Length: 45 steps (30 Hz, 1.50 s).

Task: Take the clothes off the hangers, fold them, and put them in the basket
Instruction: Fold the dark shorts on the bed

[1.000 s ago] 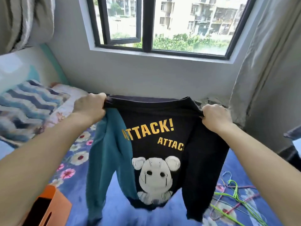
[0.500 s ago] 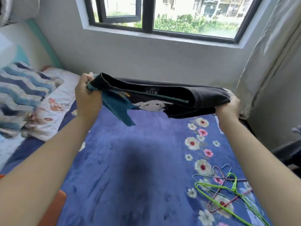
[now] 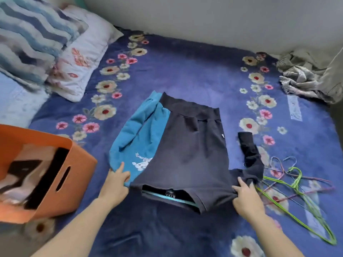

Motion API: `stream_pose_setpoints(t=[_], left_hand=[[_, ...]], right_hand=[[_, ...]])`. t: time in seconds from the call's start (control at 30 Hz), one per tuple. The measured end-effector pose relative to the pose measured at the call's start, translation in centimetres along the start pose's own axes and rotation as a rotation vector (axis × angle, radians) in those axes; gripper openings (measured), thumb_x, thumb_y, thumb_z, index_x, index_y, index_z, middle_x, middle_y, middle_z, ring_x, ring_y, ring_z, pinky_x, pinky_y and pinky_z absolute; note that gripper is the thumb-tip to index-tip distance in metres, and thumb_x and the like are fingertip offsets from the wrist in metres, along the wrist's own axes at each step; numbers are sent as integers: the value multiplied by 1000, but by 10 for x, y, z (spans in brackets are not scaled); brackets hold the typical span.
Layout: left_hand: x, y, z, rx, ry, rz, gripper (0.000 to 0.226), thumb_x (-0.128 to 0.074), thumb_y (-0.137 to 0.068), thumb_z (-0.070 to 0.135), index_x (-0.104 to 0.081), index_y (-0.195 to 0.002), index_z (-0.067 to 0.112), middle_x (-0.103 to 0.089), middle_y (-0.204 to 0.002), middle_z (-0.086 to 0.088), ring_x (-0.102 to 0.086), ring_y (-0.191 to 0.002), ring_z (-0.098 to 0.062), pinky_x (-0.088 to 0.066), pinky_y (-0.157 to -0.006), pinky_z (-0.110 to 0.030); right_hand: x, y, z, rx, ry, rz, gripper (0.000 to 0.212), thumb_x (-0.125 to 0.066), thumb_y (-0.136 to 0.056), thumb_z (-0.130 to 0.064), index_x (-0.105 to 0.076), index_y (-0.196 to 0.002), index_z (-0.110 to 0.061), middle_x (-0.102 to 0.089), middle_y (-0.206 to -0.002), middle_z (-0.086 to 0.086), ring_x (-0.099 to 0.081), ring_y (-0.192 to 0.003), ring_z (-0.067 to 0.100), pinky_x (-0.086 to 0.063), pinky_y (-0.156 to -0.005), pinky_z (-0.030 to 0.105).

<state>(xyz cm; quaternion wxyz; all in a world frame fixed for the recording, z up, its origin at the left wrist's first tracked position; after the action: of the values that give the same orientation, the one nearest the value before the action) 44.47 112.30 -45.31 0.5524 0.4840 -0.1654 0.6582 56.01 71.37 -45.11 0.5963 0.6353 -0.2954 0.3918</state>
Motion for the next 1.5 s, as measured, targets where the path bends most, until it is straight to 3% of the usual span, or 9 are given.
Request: stream_pose_setpoints(t=[0.17,0.27,0.37,0.43,0.6,0.77,1.1,1.3,1.5], left_hand=[[-45,38,-44,54,-227,-120,36,-49,-77,-4,-26,-67,23,-18,-161,-13,-30,-129,-40,-30,-108,-36],[-72,56,-74,152,-296,-244,36,-46,-84,-1,-26,-69,25,-8,-163,-10,-24,-139,-38,-35,-105,-32],[-108,66,-93,267,-391,-450,23,-40,-91,6,-44,-103,26,-7,-162,-9,-12,-146,-41,-37,-105,-37],[-135,62,-93,326,-417,-508,39,-40,-91,14,-40,-129,23,-18,-156,-9,-16,-143,-43,-29,-111,-46],[-180,37,-21,134,-270,-249,57,-44,-92,14,-31,-147,12,-9,-162,-14,-3,-150,-31,-21,-118,-38],[-223,-4,42,-141,-215,-220,58,-44,-96,19,-28,-152,13,-3,-163,-12,-1,-151,-27,-12,-120,-36],[-180,-215,69,-137,-288,25,55,-39,-102,27,-24,-153,16,-4,-163,-14,-8,-148,-31,-15,-118,-44],[-139,-315,79,-24,-266,120,55,-38,-103,29,-21,-154,19,-12,-156,-17,-28,-131,-37,-33,-101,-52],[-109,-389,89,-75,-309,207,50,-33,-105,31,-21,-153,30,-35,-128,-17,-42,-85,-32,-35,-74,-42]], right_hand=[[-76,29,0,-48,66,-137,62,-44,-87,-15,-38,-148,-23,-20,-162,2,-12,-147,37,-14,-120,35],[-113,40,0,-31,75,-222,64,-41,-89,-14,-31,-151,-26,-17,-163,0,-14,-147,37,-18,-119,36],[-156,44,2,-72,-62,-421,63,-38,-92,-11,-30,-151,-31,-8,-164,-1,-30,-142,34,-32,-112,36],[-175,42,2,-128,-210,-449,60,-39,-92,-9,-35,-149,-25,-15,-162,3,-40,-137,28,-36,-108,33],[-172,9,-3,-181,-399,-177,39,-45,-93,-12,-56,-130,-15,-51,-130,5,-56,-114,26,-43,-94,35],[-139,-42,-16,-64,-494,-67,34,-44,-93,-14,-57,-125,-19,-52,-118,-3,-58,-98,21,-45,-88,36],[-53,-213,-41,94,-462,203,34,-44,-97,-16,-52,-130,-15,-48,-123,1,-53,-100,23,-46,-86,38],[-13,-305,-48,89,-451,306,47,-35,-103,-29,-32,-149,-21,-46,-126,5,-49,-110,27,-41,-87,38],[18,-376,-61,88,-425,312,54,-34,-103,-27,-18,-153,-37,-48,-125,12,-49,-107,36,-41,-88,42]])
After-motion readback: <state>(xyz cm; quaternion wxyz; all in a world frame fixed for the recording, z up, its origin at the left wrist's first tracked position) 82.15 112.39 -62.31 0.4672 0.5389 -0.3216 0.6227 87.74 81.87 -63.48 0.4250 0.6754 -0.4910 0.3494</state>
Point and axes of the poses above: each hand's wrist, its own y-axis away from the middle knuckle, its own x-axis out of the back of the hand, z = x × y, the point moved 4 cm from there along -y, towards the middle knuckle
